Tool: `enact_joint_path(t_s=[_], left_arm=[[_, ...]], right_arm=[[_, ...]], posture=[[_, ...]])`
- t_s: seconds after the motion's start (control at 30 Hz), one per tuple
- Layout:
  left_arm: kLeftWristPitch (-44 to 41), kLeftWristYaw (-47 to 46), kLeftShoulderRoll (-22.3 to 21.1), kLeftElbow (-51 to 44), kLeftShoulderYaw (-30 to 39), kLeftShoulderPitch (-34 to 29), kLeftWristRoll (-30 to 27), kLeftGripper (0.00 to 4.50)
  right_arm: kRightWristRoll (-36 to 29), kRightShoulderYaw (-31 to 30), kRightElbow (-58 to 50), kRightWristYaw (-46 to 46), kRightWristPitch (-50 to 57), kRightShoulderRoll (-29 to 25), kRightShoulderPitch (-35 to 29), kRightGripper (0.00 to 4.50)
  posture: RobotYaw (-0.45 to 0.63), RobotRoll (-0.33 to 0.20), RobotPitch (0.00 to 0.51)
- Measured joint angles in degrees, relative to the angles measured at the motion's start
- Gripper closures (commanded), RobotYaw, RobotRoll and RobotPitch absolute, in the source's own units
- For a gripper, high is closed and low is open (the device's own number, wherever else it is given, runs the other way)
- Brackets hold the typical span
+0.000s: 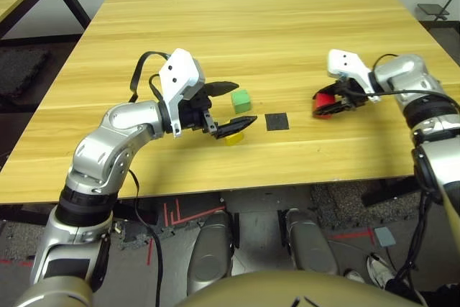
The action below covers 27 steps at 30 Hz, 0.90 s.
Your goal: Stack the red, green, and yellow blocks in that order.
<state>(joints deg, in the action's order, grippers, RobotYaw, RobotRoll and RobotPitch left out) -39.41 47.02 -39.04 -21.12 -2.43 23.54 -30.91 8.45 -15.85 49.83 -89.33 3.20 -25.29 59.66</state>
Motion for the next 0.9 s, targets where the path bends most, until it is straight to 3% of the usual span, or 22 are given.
enact_joint_path(t_s=[0.23, 0.9], left_arm=[[-6.9, -4.4, -0.7, -1.6, -0.7, 0.2, 0.9, 0.00], [-13.3, -9.8, -0.3, -5.1, 1.3, -1.5, 0.7, 0.00]], right_arm=[[0.6, -4.2, -2.2, 1.6, 1.7, 5.1, 0.0, 2.45], [2.2, -6.3, 2.1, 4.9, -2.2, 6.1, 0.1, 2.45]], posture=[[0.50, -0.244, 0.079], [0.52, -0.232, 0.106]])
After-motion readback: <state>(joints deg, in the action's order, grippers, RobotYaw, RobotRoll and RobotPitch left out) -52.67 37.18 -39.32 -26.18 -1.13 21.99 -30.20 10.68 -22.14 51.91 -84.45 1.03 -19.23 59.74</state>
